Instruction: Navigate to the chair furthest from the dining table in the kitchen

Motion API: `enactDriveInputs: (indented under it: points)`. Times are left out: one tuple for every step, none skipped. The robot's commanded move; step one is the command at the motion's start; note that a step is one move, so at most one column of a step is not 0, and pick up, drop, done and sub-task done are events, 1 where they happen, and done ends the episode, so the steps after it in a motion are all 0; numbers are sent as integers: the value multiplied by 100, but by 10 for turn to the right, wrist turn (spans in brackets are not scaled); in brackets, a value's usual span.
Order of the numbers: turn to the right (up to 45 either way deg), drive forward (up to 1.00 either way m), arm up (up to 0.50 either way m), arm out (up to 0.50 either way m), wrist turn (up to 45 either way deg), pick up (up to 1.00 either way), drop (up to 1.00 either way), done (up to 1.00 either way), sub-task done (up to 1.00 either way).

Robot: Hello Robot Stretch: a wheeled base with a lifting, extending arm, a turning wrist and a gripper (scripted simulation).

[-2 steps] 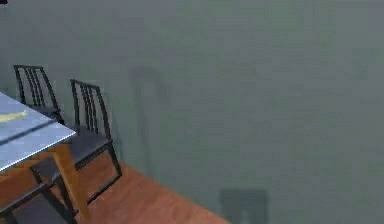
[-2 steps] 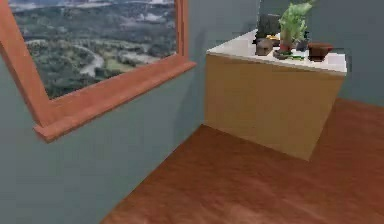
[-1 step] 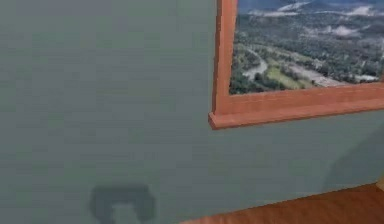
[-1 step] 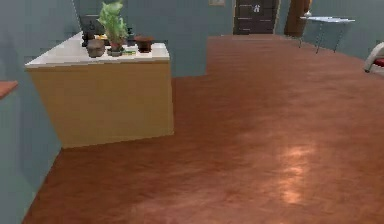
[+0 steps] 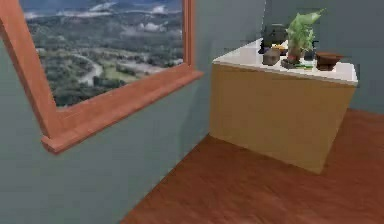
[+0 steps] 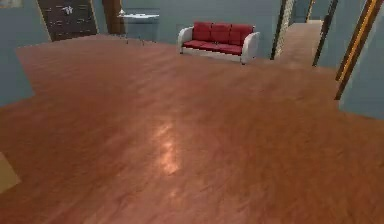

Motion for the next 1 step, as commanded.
enactDriveInputs:
  points:
    - [450, 0, 0, 0, 0, 0, 0, 0, 0]
